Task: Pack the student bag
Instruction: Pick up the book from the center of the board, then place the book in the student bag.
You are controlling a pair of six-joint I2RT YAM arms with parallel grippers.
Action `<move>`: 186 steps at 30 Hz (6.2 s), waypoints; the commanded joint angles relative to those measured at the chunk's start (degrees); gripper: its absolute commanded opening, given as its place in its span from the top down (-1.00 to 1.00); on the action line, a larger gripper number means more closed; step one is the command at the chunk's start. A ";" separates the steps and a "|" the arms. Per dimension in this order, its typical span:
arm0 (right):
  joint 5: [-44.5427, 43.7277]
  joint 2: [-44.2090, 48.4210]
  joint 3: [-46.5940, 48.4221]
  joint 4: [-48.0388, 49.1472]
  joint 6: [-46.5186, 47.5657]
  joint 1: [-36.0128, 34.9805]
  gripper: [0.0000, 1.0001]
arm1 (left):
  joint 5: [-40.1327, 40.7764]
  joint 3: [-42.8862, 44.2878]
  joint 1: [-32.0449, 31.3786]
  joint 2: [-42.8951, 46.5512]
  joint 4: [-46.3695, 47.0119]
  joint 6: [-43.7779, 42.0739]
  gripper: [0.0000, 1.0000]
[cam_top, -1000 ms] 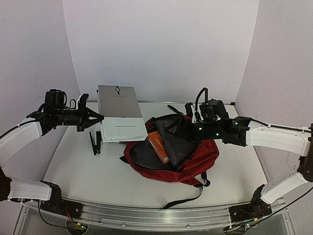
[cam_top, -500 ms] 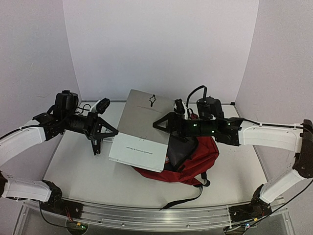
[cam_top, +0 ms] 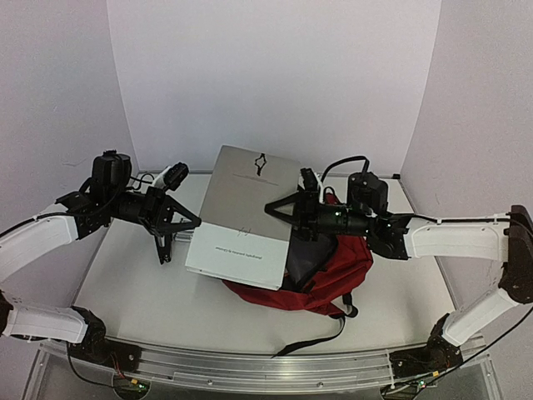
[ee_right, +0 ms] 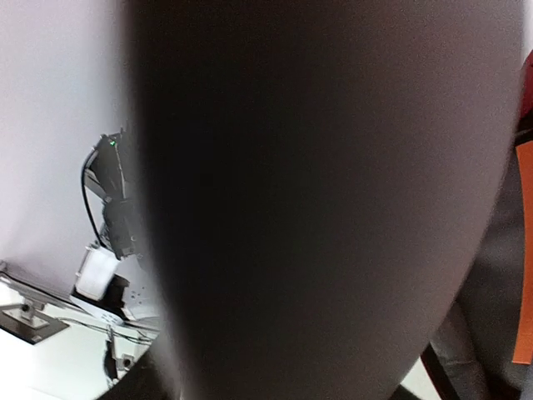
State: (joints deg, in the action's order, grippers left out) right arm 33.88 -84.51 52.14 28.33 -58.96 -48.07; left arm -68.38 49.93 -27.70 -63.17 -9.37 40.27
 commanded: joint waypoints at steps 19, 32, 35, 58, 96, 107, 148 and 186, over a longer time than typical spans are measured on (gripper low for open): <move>-15.16 8.12 1.43 8.02 2.41 -0.07 0.32 | 35.04 -10.63 -2.65 12.62 20.25 10.32 -0.60; -22.65 3.74 8.91 12.31 3.40 -0.71 0.33 | 49.86 -12.40 -12.40 9.68 30.58 18.28 -0.74; -24.30 3.35 9.09 12.49 3.75 -1.03 0.33 | 51.22 -10.26 -15.81 6.38 34.99 17.23 -0.75; -37.66 4.97 1.59 24.95 -0.49 -5.39 0.32 | 57.82 0.05 -25.38 -10.86 53.44 16.33 -0.36; -51.17 16.60 0.71 -29.43 17.15 -5.75 -0.70 | 44.62 0.16 2.32 0.98 15.50 22.86 0.53; -47.10 -4.77 17.67 -48.45 26.62 -6.58 -0.66 | 35.50 -4.14 12.36 7.20 1.95 18.40 0.53; -55.75 -15.15 36.42 -58.58 25.06 -9.85 0.89 | 35.05 -14.59 3.10 14.98 6.32 29.82 0.69; -55.48 -10.96 34.50 -55.06 21.86 -7.65 0.94 | 41.27 -20.56 -10.75 7.86 15.99 34.40 0.73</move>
State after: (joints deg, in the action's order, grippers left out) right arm -20.25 -99.12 85.97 -32.46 -36.55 -55.79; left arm -27.07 29.35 -38.28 -57.09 7.83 75.08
